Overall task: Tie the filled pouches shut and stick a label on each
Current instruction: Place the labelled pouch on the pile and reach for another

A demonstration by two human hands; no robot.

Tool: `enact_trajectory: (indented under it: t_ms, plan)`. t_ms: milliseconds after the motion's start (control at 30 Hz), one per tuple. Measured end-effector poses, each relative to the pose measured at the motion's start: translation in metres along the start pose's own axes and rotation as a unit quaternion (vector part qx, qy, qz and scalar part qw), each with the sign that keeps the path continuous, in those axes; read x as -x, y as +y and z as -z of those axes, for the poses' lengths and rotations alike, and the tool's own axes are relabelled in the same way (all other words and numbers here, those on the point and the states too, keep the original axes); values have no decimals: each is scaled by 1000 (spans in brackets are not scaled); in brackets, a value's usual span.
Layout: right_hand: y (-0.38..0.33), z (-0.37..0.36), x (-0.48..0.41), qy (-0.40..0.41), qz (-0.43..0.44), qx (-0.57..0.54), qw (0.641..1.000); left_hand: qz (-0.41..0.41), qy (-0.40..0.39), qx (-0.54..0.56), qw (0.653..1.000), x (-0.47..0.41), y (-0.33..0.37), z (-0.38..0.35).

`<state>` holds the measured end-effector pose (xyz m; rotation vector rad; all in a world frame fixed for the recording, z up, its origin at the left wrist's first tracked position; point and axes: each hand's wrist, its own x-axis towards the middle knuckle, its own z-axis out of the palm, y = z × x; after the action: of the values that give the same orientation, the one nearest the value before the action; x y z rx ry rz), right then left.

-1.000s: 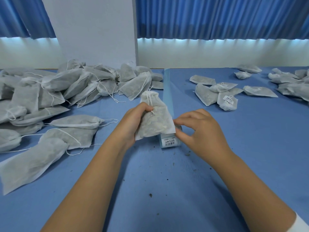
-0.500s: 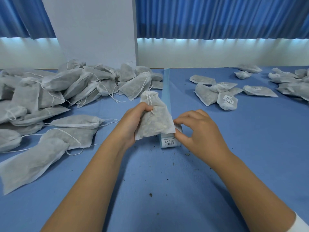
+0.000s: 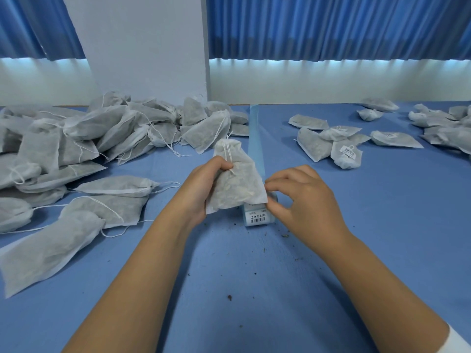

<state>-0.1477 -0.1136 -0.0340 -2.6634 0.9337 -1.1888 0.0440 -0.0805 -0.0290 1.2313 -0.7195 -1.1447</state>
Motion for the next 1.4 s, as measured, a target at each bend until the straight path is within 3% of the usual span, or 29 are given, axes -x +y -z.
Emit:
enact_trajectory:
  t_ms: [267, 500, 700, 867, 1033, 1200, 1400]
  plan:
    - [0, -1, -1, -25, -25, -19, 999, -11, 3, -15, 1000, 0, 2, 1]
    - [-5, -2, -2, -108, -51, -43, 992, -48, 22, -84, 995, 2, 4, -3]
    - [-11, 5, -1, -128, -89, -135, 979, -26, 6, -47, 999, 4, 6, 5]
    - [-8, 3, -1, -39, -148, -236, 960, -18, 7, -24, 1000, 4, 6, 6]
    - [-2, 5, -7, 103, -189, -322, 922, -84, 38, -59, 994, 6, 11, 7]
    - [-2, 7, -7, 76, -176, -399, 897, -118, -33, -109, 986, 18, 13, 2]
    - [-6, 10, -9, 35, -165, -510, 844, -119, -121, -302, 938, 37, 10, -16]
